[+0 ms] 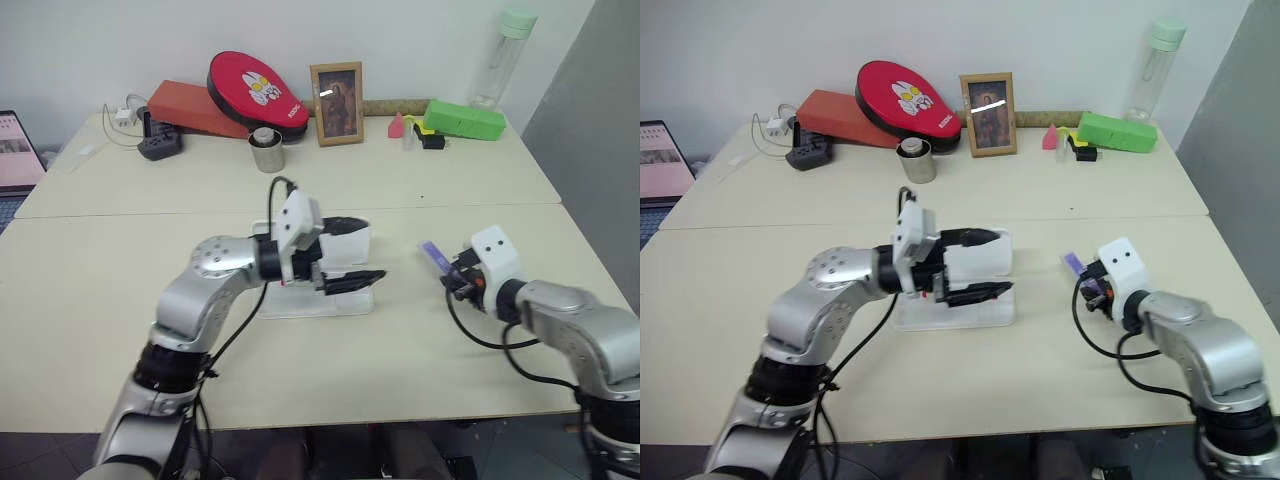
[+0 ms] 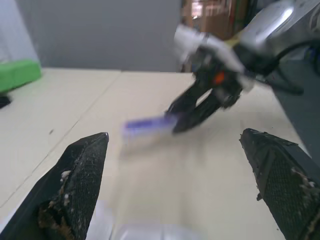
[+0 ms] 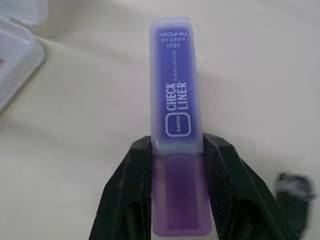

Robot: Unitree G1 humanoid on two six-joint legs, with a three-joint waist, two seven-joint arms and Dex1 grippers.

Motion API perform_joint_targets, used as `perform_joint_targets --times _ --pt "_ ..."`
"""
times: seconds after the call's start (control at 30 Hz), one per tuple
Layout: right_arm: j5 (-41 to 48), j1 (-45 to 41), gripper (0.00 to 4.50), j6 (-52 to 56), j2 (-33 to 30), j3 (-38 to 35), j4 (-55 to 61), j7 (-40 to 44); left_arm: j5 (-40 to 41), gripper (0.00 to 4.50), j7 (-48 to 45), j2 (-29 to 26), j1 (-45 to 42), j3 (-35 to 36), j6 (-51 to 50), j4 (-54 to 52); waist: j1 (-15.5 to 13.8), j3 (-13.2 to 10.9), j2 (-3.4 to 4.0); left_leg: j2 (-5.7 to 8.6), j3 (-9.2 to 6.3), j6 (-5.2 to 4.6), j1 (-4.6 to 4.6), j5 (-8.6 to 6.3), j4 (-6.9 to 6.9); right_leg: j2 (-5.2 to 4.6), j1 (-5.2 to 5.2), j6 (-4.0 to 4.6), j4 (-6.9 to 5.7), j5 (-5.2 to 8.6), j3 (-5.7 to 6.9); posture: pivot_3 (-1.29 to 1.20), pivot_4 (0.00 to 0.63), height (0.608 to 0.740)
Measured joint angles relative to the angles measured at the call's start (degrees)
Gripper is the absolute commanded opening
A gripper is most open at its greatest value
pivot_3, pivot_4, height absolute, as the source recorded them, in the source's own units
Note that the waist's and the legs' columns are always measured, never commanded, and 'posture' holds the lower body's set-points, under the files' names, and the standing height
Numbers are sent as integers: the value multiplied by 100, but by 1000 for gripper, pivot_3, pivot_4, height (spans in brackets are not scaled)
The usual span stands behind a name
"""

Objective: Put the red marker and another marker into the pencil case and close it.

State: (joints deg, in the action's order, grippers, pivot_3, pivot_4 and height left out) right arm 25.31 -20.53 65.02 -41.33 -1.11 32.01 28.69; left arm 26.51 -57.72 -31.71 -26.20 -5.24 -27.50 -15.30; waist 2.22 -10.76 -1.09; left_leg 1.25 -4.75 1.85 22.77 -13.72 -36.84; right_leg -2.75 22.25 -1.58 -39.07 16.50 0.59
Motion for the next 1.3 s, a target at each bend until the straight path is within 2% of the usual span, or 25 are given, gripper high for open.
perform_joint_targets --times 0.03,0.1,0.23,0.4,0.63,0.97,1.3 --pt "219 -122 1094 -412 -241 78 11 700 43 4500 -58 -317 374 157 -63 -232 16 -1 2 -9 -4 -7 -2 -4 3 2 0 1 2 0 -2 0 150 740" --pt "375 -241 1094 -1000 -482 197 57 1495 126 4500 -104 -687 822 466 -166 -447 24 -1 2 -27 -9 -9 -1 -5 0 7 -5 1 6 0 2 0 150 740" --pt "252 -1196 1094 -1809 9 1183 -461 2314 375 4500 -77 -1223 1739 1502 -329 -931 41 -3 -4 -52 -2 -8 -15 -5 -4 23 -4 11 9 -6 -9 0 150 740" --pt "-411 -1962 1094 -2352 894 2543 -1491 2636 556 4500 -35 -1509 2832 2717 -485 -1123 -9 -3 -4 -73 -3 -6 -10 -6 -3 44 2 22 9 -12 -7 0 150 740" --pt "-1543 -2656 1094 -3049 2119 3689 -3264 2558 986 4500 213 -1350 3897 3666 -750 -1618 -41 1 -11 -87 7 6 -8 -11 -2 43 8 32 10 -17 -13 0 150 740" --pt "-2083 -2812 1094 -3448 2485 3787 -4260 2650 1406 4500 633 -1348 4080 3932 -1002 -2137 -52 1 -11 -92 2 12 -11 -14 -1 50 7 39 8 -18 -12 0 150 740" --pt "-2253 -2940 1094 -3708 2604 3768 -4477 2897 1553 4500 910 -1381 3938 3861 -1118 -2259 -48 1 -11 -93 4 13 -14 -14 0 55 7 40 7 -18 -10 0 150 740"
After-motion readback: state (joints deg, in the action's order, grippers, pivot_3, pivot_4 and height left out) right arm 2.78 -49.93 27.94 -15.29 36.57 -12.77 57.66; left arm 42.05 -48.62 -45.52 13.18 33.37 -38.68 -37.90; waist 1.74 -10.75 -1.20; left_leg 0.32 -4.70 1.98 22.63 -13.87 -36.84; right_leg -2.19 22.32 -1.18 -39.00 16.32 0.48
